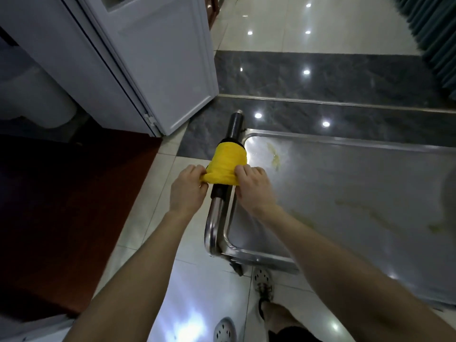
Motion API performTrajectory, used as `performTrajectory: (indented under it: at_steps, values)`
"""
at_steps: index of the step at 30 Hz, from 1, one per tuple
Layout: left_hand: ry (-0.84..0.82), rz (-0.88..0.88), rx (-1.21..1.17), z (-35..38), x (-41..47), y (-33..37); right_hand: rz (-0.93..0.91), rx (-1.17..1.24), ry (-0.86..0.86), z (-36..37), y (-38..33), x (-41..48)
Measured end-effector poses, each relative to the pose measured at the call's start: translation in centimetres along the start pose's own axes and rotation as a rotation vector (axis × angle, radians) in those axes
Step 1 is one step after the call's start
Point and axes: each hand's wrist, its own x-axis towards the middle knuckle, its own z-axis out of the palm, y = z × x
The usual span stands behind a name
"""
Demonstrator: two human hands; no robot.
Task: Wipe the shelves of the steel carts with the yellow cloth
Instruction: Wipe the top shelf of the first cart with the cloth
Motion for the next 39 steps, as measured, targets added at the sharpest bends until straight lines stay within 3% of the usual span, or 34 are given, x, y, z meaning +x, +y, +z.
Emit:
performTrajectory:
  at_steps: [6, 10, 15, 19, 22, 25, 28, 35, 39]
  values:
    - [0.167, 0.177, -0.210, -4.0, -2.6, 1.3, 0.065, 0.080, 0.250, -4.0, -0.8, -5.3]
    - [0.154, 0.283, -0.379, -5.9, -5.2, 3.4, 0.196, 0.197, 0.402, -6.7, -1.9, -10.4]
    - [0.098, 0.419, -0.452, -5.1, -8.2, 6.3, 0.363, 0.185, 0.448, -8.8, -1.7, -15.3]
    - [-0.031, 0.402, -0.362, -1.8, -8.5, 7.2, 0.494, 0.177, 0.367, -7.5, 0.5, -15.6]
    - [-0.080, 0.461, -0.124, 0.3, -7.2, 6.9, 0.574, 0.132, 0.113, -4.5, 3.0, -14.4]
    - [-0.066, 0.452, 0.029, 1.4, -5.8, 6.2, 0.547, 0.022, -0.146, -0.6, 4.1, -15.0]
    - [-0.046, 0.366, 0.001, 1.9, -4.0, 5.8, 0.425, -0.071, -0.278, 3.2, 3.6, -15.9]
    - [-0.153, 0.059, 0.037, 4.0, 2.6, 6.5, 0.427, -0.181, -0.259, 8.6, 4.4, -12.7]
    - [-0.173, -0.010, 0.023, 4.8, 3.1, 6.6, 0.427, -0.174, -0.122, 10.5, 4.5, -13.7]
